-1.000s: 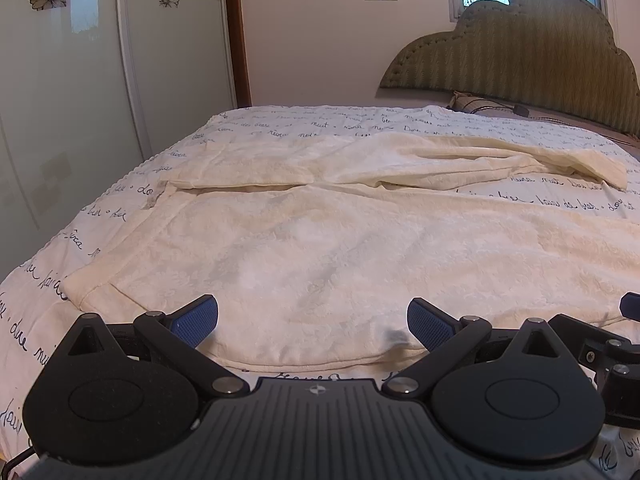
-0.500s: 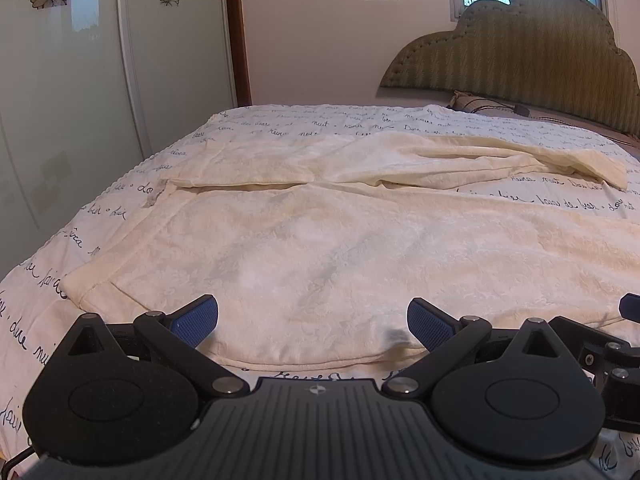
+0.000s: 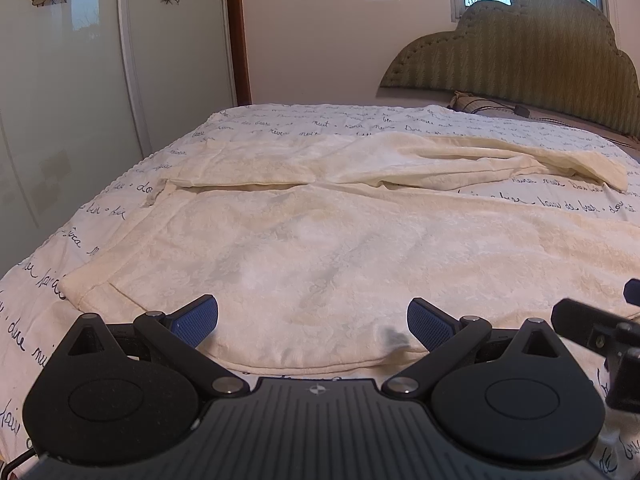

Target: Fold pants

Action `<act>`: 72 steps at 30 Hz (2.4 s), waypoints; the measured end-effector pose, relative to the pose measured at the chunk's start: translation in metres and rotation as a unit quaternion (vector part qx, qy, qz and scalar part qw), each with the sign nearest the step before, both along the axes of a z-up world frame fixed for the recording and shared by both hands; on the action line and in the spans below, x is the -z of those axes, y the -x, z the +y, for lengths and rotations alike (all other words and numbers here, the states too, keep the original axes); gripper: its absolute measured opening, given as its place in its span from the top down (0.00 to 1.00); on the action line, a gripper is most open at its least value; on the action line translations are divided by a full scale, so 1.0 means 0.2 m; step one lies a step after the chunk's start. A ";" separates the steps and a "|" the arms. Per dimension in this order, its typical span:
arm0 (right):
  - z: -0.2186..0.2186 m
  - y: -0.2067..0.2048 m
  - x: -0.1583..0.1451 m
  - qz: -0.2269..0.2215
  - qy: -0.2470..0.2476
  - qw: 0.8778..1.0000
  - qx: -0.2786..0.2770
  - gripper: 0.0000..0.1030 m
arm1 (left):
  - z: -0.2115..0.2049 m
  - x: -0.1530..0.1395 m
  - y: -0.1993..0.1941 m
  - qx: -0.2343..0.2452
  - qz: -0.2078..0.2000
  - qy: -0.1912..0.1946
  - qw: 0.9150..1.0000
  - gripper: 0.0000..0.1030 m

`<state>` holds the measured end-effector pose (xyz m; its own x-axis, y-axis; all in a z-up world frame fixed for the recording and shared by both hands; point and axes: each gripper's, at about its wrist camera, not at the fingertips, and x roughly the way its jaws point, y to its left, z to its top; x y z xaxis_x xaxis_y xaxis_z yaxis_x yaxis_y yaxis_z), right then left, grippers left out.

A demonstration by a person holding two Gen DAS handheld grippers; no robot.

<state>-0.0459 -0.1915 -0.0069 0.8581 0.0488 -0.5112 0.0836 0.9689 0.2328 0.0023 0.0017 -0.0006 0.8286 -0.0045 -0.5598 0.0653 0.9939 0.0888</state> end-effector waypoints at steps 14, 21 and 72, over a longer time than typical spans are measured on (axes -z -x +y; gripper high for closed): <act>0.03 -0.30 -0.18 -0.060 0.112 0.989 -0.080 0.00 | 0.10 -0.10 -0.14 -0.028 -0.038 0.008 0.999 0.00; 0.04 -0.55 -0.17 -0.045 0.116 0.985 -0.122 0.30 | 0.16 -0.11 -0.29 -0.032 -0.024 0.005 0.999 0.02; 0.46 -1.12 -0.18 -0.103 0.321 0.837 -0.431 0.89 | 0.85 -0.18 -1.08 -0.096 0.021 0.361 0.927 0.01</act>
